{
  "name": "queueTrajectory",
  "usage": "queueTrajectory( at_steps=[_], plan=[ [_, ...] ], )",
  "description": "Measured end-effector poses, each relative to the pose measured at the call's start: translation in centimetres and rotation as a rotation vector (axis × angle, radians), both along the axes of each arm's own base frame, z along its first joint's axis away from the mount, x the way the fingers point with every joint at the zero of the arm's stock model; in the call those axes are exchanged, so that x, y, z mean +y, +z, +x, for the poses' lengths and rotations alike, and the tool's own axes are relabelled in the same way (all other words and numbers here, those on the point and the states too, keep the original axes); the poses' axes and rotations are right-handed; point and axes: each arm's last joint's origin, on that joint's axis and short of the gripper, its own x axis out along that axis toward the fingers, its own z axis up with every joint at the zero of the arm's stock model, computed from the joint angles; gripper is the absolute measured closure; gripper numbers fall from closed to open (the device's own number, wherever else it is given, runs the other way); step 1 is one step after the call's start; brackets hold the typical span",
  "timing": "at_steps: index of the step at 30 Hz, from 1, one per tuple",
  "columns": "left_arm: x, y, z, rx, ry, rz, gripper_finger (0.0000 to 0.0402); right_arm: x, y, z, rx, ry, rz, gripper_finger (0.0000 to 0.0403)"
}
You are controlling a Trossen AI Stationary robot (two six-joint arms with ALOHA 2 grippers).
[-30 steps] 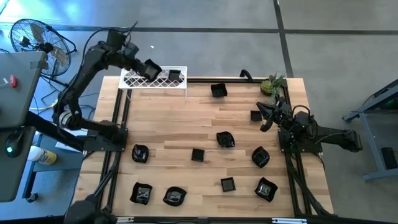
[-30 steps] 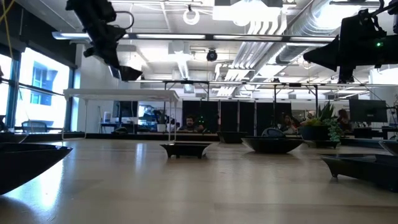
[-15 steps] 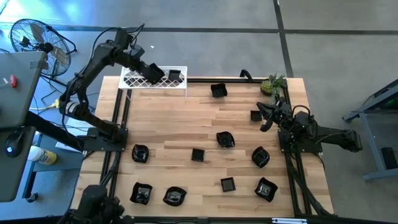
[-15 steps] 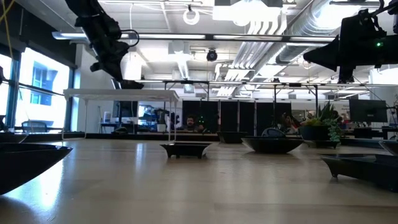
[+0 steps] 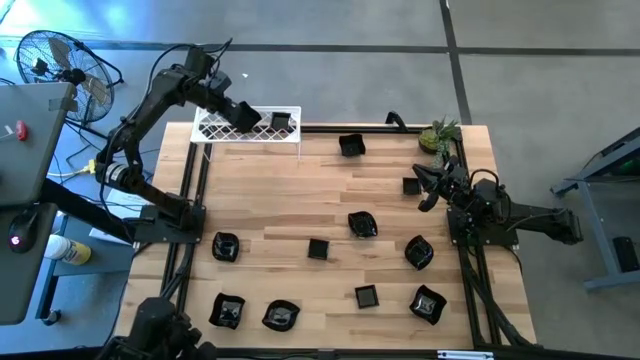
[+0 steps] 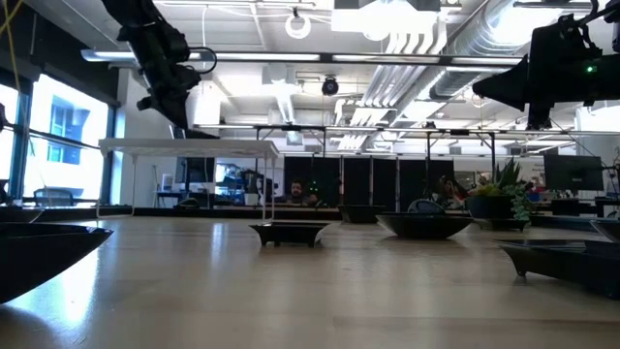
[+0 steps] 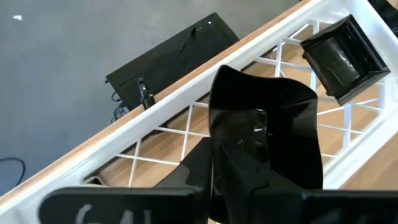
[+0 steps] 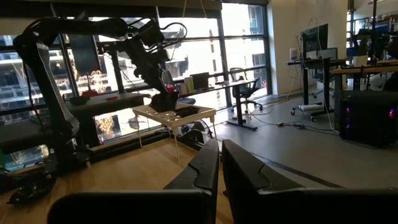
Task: Pick & Place Mini shaped plates
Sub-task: Put the black distorted square plate on the shelf
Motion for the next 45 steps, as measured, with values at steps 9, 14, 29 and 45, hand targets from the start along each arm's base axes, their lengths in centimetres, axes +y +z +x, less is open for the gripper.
queueTrajectory(
  at_steps=[9,14,29,45],
  plan=[
    [0.0,0.6,0.0,-0.008,0.012,0.011,0.0330,0.0,0.0,0.0,-0.001,0.000,0.001,0.0386],
    [-0.3,2.5,-0.1,-0.005,-0.005,0.037,0.0328,0.0,0.0,0.0,-0.001,0.000,0.001,0.0386],
    [-0.8,0.3,-1.1,0.298,0.099,-0.056,0.0395,0.0,0.0,0.0,-0.001,0.000,0.001,0.0386],
    [-0.5,0.3,-0.9,0.234,0.102,-0.038,0.0401,0.0,0.0,0.0,-0.001,0.000,0.001,0.0386]
  ],
)
